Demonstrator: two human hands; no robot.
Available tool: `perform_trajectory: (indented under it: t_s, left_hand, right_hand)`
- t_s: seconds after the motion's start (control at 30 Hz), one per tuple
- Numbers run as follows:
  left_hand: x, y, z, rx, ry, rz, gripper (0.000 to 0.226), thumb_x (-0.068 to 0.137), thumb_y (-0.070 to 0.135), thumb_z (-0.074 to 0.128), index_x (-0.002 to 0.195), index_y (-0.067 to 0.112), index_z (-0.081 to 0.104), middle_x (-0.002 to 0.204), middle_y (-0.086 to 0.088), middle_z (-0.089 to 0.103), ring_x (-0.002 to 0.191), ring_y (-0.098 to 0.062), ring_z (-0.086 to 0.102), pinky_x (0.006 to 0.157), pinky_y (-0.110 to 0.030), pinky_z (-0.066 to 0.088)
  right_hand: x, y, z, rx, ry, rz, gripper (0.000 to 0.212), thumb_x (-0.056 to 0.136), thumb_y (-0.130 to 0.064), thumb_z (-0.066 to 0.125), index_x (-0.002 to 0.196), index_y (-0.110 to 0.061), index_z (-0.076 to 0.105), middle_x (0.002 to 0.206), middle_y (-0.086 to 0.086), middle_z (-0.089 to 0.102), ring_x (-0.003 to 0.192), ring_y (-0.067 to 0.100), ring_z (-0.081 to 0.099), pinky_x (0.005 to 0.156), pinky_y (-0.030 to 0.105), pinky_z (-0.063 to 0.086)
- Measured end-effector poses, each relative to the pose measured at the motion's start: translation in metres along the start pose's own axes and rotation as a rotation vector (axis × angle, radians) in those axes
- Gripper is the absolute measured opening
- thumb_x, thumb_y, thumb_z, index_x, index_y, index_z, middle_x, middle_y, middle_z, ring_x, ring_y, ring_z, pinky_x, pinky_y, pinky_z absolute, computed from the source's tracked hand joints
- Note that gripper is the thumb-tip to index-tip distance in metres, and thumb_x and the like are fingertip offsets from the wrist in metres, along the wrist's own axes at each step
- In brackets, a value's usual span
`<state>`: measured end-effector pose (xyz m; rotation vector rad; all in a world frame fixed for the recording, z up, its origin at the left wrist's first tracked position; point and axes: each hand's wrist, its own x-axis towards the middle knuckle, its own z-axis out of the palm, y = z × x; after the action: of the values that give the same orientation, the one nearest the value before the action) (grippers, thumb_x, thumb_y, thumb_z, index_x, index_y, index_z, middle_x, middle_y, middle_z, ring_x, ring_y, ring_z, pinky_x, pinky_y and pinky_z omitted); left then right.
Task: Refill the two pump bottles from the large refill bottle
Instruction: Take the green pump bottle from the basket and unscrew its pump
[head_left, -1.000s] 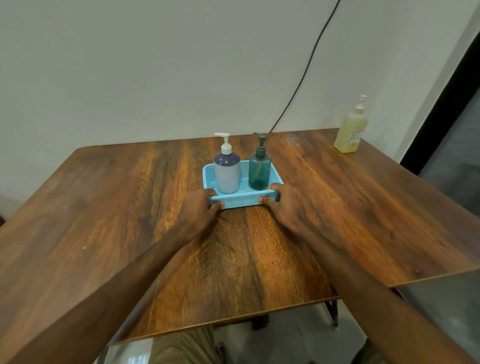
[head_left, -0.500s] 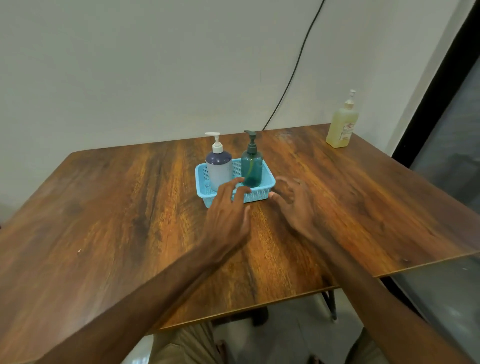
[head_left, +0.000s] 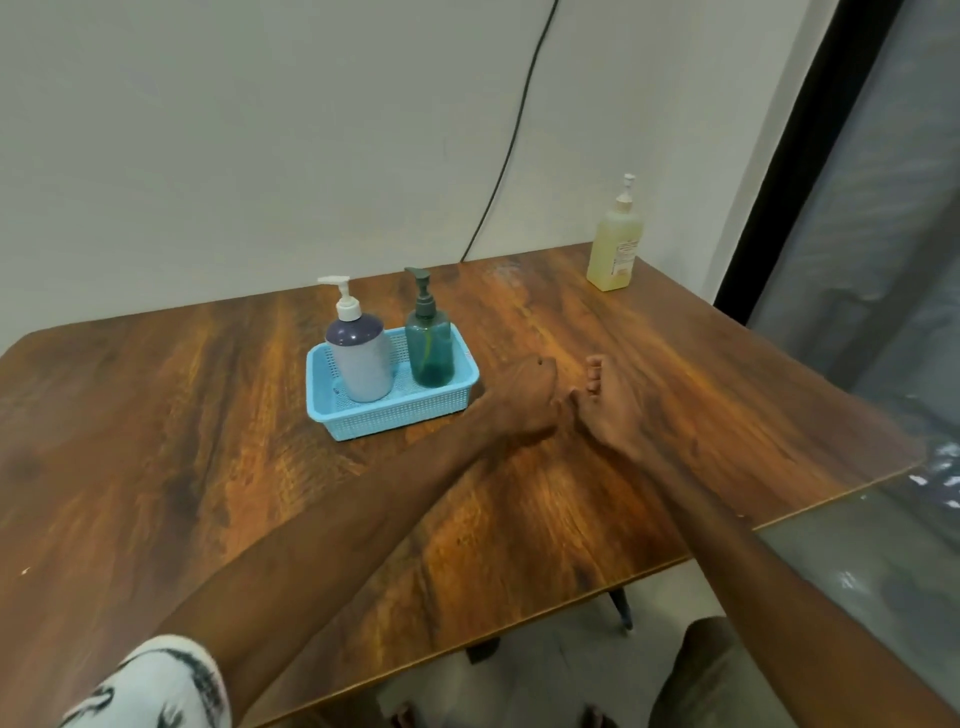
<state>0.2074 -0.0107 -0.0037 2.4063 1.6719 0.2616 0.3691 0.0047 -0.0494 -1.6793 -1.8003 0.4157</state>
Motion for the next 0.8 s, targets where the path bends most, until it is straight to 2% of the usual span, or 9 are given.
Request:
perform_trajectory:
  t_s: [0.1, 0.23, 0.3, 0.43, 0.5, 0.6, 0.67, 0.8]
  left_hand:
    - [0.030, 0.002, -0.003, 0.054, -0.106, -0.051, 0.042, 0.099, 0.035, 0.058, 0.126, 0.003, 0.056, 0.131, -0.021, 0.060, 0.118, -0.034, 0.059, 0.099, -0.040, 0.047]
    - [0.067, 0.003, -0.011, -0.047, -0.230, -0.173, 0.054, 0.095, 0.041, 0.064, 0.138, 0.010, 0.053, 0.136, -0.013, 0.059, 0.117, -0.030, 0.059, 0.098, -0.041, 0.049]
    - [0.086, -0.002, -0.010, -0.080, -0.258, -0.198, 0.067, 0.089, 0.053, 0.071, 0.140, 0.015, 0.052, 0.137, -0.010, 0.060, 0.115, -0.026, 0.059, 0.098, -0.040, 0.050]
    - [0.122, -0.013, -0.002, -0.062, -0.247, -0.199, 0.104, 0.072, 0.081, 0.071, 0.154, 0.023, 0.040, 0.158, -0.008, 0.046, 0.141, -0.033, 0.047, 0.116, -0.052, 0.040]
    - [0.136, -0.017, 0.001, -0.038, -0.257, -0.193, 0.114, 0.065, 0.087, 0.071, 0.156, 0.026, 0.038, 0.160, -0.006, 0.043, 0.143, -0.033, 0.044, 0.116, -0.052, 0.037]
    - [0.147, -0.020, 0.003, -0.025, -0.234, -0.173, 0.115, 0.057, 0.089, 0.073, 0.151, 0.030, 0.044, 0.153, -0.001, 0.050, 0.138, -0.031, 0.048, 0.114, -0.053, 0.040]
    - [0.150, -0.023, 0.005, -0.032, -0.242, -0.167, 0.118, 0.053, 0.091, 0.072, 0.151, 0.032, 0.043, 0.154, -0.001, 0.049, 0.139, -0.031, 0.047, 0.114, -0.055, 0.040]
    - [0.150, -0.027, 0.007, -0.010, -0.250, -0.143, 0.124, 0.049, 0.097, 0.064, 0.153, 0.034, 0.040, 0.160, 0.000, 0.043, 0.144, -0.031, 0.042, 0.117, -0.056, 0.036]
  right_hand:
    - [0.023, 0.013, 0.002, 0.013, -0.003, 0.031, 0.048, 0.086, -0.039, 0.067, 0.128, -0.028, 0.047, 0.111, -0.004, 0.062, 0.099, 0.017, 0.061, 0.089, 0.044, 0.054]
    - [0.064, 0.018, 0.002, 0.170, 0.044, 0.095, 0.047, 0.089, -0.029, 0.072, 0.130, -0.025, 0.049, 0.122, -0.003, 0.060, 0.106, 0.014, 0.059, 0.092, 0.039, 0.055]
    - [0.087, 0.020, 0.001, 0.205, 0.114, 0.128, 0.049, 0.088, -0.030, 0.074, 0.130, -0.027, 0.050, 0.122, -0.004, 0.060, 0.103, 0.013, 0.060, 0.089, 0.037, 0.058]
    - [0.148, 0.032, -0.003, 0.314, 0.257, 0.198, 0.062, 0.082, -0.034, 0.081, 0.132, -0.022, 0.047, 0.126, -0.001, 0.058, 0.108, 0.016, 0.061, 0.089, 0.035, 0.058]
    - [0.180, 0.034, -0.008, 0.320, 0.353, 0.208, 0.067, 0.075, -0.035, 0.085, 0.129, -0.019, 0.049, 0.120, -0.004, 0.057, 0.108, 0.013, 0.058, 0.089, 0.028, 0.054]
    - [0.221, 0.039, -0.012, 0.270, 0.395, 0.204, 0.070, 0.068, -0.035, 0.088, 0.124, -0.015, 0.050, 0.114, -0.005, 0.055, 0.107, 0.011, 0.053, 0.084, 0.021, 0.049]
    - [0.242, 0.042, -0.009, 0.293, 0.376, 0.221, 0.076, 0.067, -0.036, 0.090, 0.123, -0.013, 0.044, 0.119, 0.002, 0.056, 0.109, 0.017, 0.053, 0.082, 0.025, 0.050]
    - [0.276, 0.044, -0.002, 0.336, 0.346, 0.247, 0.083, 0.065, -0.043, 0.090, 0.125, -0.013, 0.041, 0.119, 0.004, 0.057, 0.107, 0.021, 0.055, 0.082, 0.029, 0.049]
